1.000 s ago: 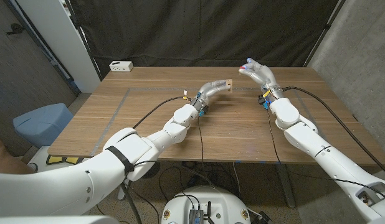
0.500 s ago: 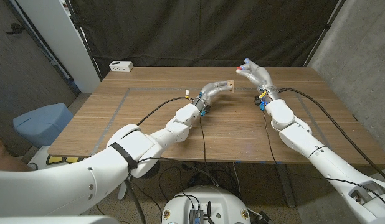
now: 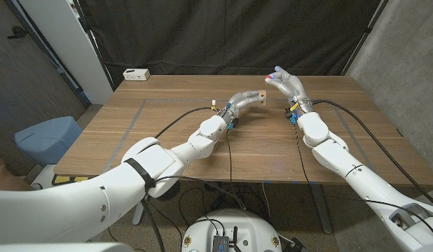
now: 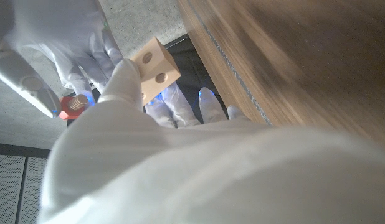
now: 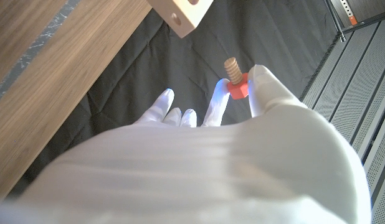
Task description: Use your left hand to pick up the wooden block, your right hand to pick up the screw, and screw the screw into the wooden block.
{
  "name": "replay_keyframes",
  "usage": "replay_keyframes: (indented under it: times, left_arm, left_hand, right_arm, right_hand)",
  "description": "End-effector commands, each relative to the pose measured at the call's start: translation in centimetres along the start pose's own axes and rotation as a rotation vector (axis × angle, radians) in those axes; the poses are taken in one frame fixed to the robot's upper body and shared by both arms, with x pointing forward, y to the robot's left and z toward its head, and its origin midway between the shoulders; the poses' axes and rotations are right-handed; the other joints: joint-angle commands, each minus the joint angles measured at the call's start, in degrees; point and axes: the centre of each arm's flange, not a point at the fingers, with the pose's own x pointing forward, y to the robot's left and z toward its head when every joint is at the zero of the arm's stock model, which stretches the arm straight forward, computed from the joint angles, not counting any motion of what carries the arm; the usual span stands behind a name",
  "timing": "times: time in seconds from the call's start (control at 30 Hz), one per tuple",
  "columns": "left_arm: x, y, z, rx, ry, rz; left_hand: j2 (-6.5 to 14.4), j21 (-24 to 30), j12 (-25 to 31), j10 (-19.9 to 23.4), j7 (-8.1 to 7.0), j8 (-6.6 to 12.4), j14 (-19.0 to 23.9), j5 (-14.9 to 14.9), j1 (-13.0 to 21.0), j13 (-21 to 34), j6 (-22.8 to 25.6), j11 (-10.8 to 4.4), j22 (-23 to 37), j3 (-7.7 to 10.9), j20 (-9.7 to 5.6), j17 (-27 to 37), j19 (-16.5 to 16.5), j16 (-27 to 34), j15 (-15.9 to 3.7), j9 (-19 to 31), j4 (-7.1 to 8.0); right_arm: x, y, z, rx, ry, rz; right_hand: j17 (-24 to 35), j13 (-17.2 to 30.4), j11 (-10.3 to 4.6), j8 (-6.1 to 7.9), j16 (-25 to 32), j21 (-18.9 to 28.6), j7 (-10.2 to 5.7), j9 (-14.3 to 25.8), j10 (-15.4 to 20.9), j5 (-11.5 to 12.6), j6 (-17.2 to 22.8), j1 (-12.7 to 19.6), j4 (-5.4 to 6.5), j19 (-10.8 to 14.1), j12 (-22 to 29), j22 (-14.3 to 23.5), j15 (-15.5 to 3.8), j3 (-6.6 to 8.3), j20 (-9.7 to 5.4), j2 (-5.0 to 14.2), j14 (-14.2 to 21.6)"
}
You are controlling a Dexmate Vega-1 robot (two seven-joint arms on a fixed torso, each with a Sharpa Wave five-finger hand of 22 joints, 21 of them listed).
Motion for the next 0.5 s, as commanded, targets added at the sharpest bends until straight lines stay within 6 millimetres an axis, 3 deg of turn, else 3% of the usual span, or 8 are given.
replay_keyframes:
  times: [0.03,0.5]
  left_arm:
    - [0.27,-0.33,0.45,0.025,-0.01,-0.013]
    - [0.19,-0.9,0.9,0.064,-0.04,-0.027]
  left_hand:
    - [0.5,0.3,0.1,0.5,0.56,0.38,0.2,0.3,0.0,0.2,2.6,-0.02,0.1,0.17,0.03,0.0,0.0,0.0,-5.64,0.3,0.4]
    - [0.5,0.4,0.0,0.6,0.57,0.34,0.2,0.3,0.0,0.3,2.6,-0.02,0.1,0.1,0.12,0.0,0.0,0.0,-5.64,0.3,0.39]
  right_arm:
    - [-0.07,-0.11,-0.24,-0.005,0.002,-0.011]
    - [-0.71,-0.79,-0.19,-0.026,0.015,-0.026]
  right_hand:
    - [-0.1,0.3,-0.19,-0.26,0.1,0.0,0.0,0.1,-0.1,0.5,-0.1,0.2,0.03,-0.3,-0.1,0.1,-0.73,-0.23,-2.44,0.35,-0.1]
    - [-0.1,0.3,-0.04,-0.23,0.1,0.0,0.12,-0.4,0.0,0.7,0.0,0.3,0.1,-0.3,-0.1,0.1,-0.72,-0.53,-2.39,0.62,-0.1]
